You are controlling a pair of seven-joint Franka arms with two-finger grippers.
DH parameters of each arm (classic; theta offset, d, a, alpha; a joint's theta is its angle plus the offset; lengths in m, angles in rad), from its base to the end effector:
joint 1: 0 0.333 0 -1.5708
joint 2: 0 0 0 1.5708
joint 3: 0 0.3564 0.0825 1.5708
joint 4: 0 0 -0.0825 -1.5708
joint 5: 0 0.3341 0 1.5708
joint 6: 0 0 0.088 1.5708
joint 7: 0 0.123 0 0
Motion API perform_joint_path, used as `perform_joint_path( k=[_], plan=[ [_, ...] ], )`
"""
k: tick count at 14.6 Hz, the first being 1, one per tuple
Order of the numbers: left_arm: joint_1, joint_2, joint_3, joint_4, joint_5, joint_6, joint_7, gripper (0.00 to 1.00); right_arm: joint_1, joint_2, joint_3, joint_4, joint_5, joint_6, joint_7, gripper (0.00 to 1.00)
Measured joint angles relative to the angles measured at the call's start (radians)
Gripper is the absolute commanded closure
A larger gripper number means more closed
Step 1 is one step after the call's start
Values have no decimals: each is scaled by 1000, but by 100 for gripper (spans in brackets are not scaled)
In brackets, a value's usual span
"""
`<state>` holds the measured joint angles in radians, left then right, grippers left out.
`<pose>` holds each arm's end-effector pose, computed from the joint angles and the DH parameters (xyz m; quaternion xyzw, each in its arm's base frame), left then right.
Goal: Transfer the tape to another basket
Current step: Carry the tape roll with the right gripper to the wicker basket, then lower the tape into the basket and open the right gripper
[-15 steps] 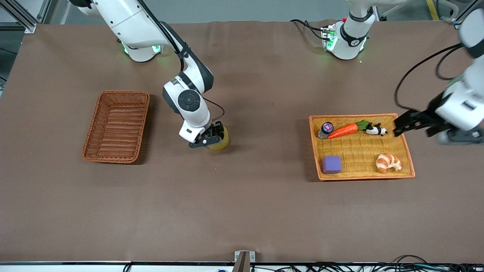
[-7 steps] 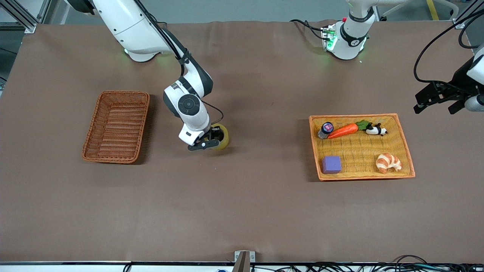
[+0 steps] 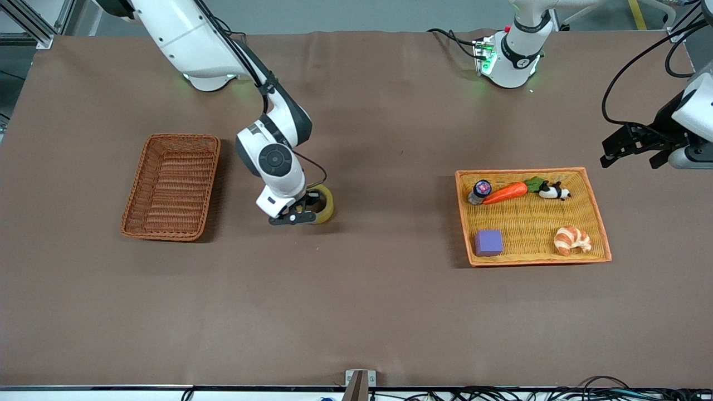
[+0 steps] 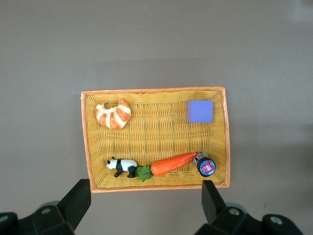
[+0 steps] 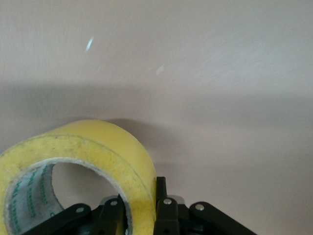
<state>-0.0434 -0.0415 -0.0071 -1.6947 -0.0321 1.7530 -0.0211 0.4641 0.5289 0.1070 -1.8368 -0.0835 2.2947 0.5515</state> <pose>0.5064 -0.0291 0.6337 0.9986 -0.0126 0.0493 0.0175 0.5294 0.3287 0.2910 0.9989 0.0321 -0.0267 0.0205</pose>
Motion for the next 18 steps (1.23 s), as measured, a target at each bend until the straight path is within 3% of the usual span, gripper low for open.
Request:
perform_joint_path(
  k=[3,6,7,9,13,18],
  plan=[
    [1,3,-3,1,0,-36,0,0,-121,-164,3,23,0,-213,-54,100],
    [2,13,-4,32,0,-58,0,0,-271,-306,-3,-17,-1,-368,-235,100],
    [2,22,-4,52,0,-77,0,0,-308,-335,-23,-48,-2,-375,-308,100],
    [3,38,-4,77,0,-97,0,0,-337,-370,-120,-116,-2,-373,-473,99],
    [3,48,-6,89,0,-105,1,0,-346,-388,-303,-279,-2,-239,-693,99],
    [3,48,-33,91,25,-105,0,0,-347,-391,-398,-555,-2,163,-795,98]
  ],
)
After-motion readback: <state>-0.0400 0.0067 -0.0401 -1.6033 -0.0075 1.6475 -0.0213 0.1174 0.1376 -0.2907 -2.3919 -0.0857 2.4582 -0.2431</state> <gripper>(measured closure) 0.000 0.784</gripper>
